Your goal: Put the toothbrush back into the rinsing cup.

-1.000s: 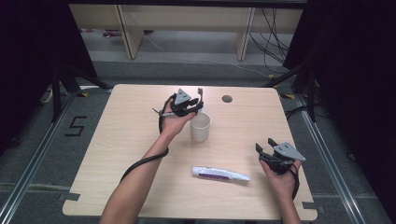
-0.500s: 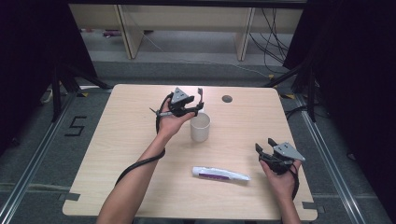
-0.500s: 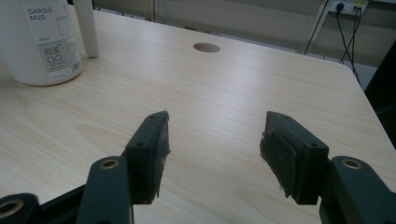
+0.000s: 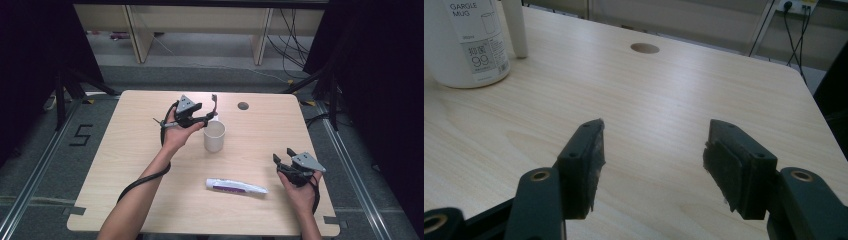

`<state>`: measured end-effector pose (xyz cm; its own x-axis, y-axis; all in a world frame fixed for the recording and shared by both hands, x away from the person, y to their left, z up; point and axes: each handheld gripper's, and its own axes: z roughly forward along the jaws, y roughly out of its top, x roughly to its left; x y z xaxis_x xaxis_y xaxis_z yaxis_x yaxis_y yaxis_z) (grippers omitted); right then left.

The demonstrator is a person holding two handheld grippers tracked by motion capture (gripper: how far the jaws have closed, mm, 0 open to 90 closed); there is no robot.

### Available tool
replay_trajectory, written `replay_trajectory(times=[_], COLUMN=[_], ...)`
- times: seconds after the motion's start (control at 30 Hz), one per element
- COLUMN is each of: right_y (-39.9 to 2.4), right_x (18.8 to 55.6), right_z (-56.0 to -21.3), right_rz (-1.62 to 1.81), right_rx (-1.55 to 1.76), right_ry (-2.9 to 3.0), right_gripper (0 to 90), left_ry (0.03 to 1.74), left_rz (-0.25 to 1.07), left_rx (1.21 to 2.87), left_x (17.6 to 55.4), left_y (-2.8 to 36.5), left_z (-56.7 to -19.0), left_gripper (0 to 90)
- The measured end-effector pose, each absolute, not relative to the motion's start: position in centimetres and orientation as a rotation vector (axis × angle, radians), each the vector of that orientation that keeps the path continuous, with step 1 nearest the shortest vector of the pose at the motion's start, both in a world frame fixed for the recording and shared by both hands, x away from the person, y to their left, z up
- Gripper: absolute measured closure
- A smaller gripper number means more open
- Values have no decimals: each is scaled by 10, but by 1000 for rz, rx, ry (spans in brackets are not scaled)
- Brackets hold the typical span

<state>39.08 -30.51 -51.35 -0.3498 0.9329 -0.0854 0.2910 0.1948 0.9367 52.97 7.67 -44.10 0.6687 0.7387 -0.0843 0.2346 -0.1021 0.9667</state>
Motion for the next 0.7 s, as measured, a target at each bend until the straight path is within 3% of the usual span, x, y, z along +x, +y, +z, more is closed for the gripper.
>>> replay_trajectory(times=[0.7], right_y=[-308], right_x=[393], right_z=[-512], right_rz=[1158], right_rx=[1125], right_ry=[1815], right_gripper=[383], left_ry=[789], left_rz=[538], left_rx=[1664], left_x=[493], left_y=[120], left_z=[-433], left_gripper=[327])
